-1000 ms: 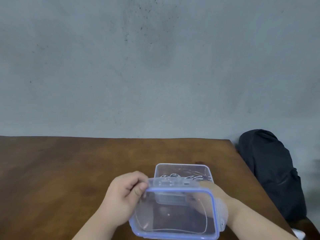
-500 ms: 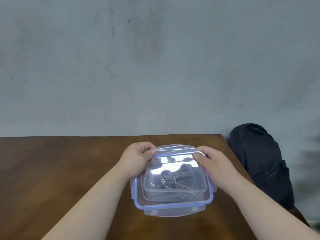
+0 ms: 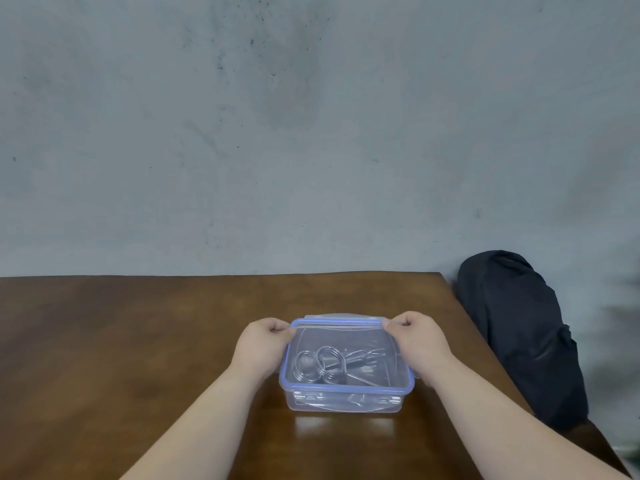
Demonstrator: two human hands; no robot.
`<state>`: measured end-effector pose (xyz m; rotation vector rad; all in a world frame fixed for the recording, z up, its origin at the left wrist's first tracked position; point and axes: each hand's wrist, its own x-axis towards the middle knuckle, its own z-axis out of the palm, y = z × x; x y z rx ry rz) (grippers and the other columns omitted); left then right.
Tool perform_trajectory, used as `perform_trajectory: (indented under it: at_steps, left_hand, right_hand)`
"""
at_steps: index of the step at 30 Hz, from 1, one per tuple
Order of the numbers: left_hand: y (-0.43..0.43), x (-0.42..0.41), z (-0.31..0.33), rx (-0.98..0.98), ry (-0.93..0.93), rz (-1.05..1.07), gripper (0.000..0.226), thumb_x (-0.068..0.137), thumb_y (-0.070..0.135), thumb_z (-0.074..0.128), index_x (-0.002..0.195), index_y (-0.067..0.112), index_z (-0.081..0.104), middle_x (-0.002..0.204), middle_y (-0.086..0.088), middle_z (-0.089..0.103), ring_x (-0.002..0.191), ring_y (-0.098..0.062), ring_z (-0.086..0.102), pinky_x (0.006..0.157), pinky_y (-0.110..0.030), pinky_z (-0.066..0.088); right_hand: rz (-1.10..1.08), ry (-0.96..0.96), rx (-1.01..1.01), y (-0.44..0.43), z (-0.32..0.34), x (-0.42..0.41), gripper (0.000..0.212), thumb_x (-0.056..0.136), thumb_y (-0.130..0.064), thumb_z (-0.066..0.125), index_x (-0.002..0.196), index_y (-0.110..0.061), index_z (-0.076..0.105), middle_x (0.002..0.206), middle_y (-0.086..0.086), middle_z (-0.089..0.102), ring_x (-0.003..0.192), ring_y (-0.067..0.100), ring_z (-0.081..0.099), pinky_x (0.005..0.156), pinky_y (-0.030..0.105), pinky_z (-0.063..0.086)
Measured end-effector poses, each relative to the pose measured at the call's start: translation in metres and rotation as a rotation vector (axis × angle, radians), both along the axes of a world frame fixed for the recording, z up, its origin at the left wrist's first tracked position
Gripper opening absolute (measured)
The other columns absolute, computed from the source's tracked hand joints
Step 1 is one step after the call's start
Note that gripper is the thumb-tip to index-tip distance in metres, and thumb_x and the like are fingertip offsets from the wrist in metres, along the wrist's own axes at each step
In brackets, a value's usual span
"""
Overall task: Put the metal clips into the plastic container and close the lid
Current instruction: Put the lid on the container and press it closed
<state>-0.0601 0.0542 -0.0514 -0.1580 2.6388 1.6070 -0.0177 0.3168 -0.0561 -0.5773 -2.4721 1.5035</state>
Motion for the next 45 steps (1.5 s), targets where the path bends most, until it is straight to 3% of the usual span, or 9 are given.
perform_trajectory:
  at_steps: [3,11,18,24,26,30,32,40,45]
  left_hand:
    - [0.001,0.000,-0.004,-0.060,-0.001,0.019,0.018,0.097,0.019,0.071,0.083,0.018,0.080,0.079,0.005,0.079,0.070,-0.016,0.069,0.062,-0.027,0.052]
    - [0.000,0.000,-0.003,-0.102,-0.017,0.025,0.018,0.098,0.020,0.070,0.083,0.019,0.079,0.084,0.004,0.081,0.089,-0.023,0.078,0.065,-0.027,0.053]
    - [0.003,0.001,-0.001,-0.168,-0.024,0.030,0.019,0.100,0.021,0.067,0.083,0.019,0.074,0.078,0.005,0.075,0.066,-0.012,0.066,0.057,-0.022,0.047]
    - [0.002,-0.005,0.002,-0.186,-0.065,0.023,0.014,0.101,0.021,0.067,0.091,0.016,0.075,0.082,-0.006,0.080,0.058,-0.021,0.066,0.053,-0.023,0.049]
    - [0.003,-0.006,-0.002,-0.145,-0.076,0.011,0.012,0.102,0.019,0.066,0.100,0.016,0.077,0.088,-0.002,0.080,0.068,-0.018,0.071,0.057,-0.024,0.052]
    - [0.012,-0.007,-0.010,0.018,-0.135,-0.024,0.033,0.104,0.009,0.054,0.131,0.014,0.073,0.123,-0.006,0.079,0.111,-0.027,0.075,0.101,-0.042,0.061]
    - [0.019,-0.006,-0.012,0.086,-0.160,-0.018,0.048,0.104,0.003,0.047,0.148,0.018,0.060,0.140,-0.006,0.070,0.122,-0.029,0.070,0.108,-0.045,0.057]
    - [0.018,0.001,-0.015,0.602,-0.248,-0.032,0.054,0.105,-0.010,0.040,0.150,0.017,0.054,0.130,-0.016,0.073,0.101,-0.036,0.077,0.085,-0.044,0.060]
    - [0.016,0.001,-0.019,0.691,-0.261,-0.101,0.052,0.103,-0.013,0.039,0.134,0.021,0.064,0.118,-0.015,0.077,0.093,-0.034,0.076,0.080,-0.042,0.061]
  right_hand:
    - [-0.028,-0.013,0.041,-0.002,-0.004,-0.006,0.022,0.093,-0.033,0.069,0.081,-0.015,0.070,0.081,0.003,0.073,0.078,0.023,0.067,0.076,0.044,0.058]
    - [-0.033,-0.052,0.134,-0.001,-0.007,-0.012,0.023,0.094,-0.035,0.068,0.080,-0.017,0.070,0.082,0.000,0.074,0.079,0.020,0.067,0.075,0.042,0.059]
    - [-0.032,-0.043,0.105,-0.002,-0.010,-0.010,0.023,0.095,-0.035,0.068,0.080,-0.018,0.071,0.080,0.001,0.074,0.078,0.021,0.068,0.077,0.047,0.060]
    - [-0.039,-0.034,0.035,-0.003,-0.012,-0.010,0.022,0.096,-0.034,0.067,0.083,-0.017,0.070,0.082,0.002,0.074,0.080,0.021,0.067,0.078,0.047,0.061]
    - [-0.035,-0.029,0.011,-0.003,-0.014,-0.011,0.020,0.096,-0.033,0.067,0.084,-0.017,0.070,0.084,0.002,0.074,0.080,0.021,0.067,0.078,0.046,0.060]
    - [-0.012,-0.030,-0.053,-0.002,-0.016,-0.011,0.014,0.099,-0.029,0.065,0.091,-0.019,0.071,0.092,0.001,0.073,0.085,0.019,0.067,0.078,0.041,0.059]
    - [0.009,-0.020,-0.125,-0.002,-0.017,-0.011,0.010,0.101,-0.025,0.061,0.101,-0.022,0.071,0.101,-0.001,0.073,0.091,0.017,0.067,0.076,0.035,0.056]
    - [0.106,0.082,-0.899,-0.001,-0.038,-0.015,0.032,0.106,-0.006,0.046,0.125,-0.013,0.070,0.124,0.008,0.074,0.104,0.029,0.073,0.089,0.044,0.056]
    - [0.165,0.083,-0.875,0.002,-0.040,-0.016,0.032,0.106,-0.007,0.045,0.125,-0.011,0.070,0.124,0.014,0.074,0.099,0.029,0.072,0.087,0.046,0.056]
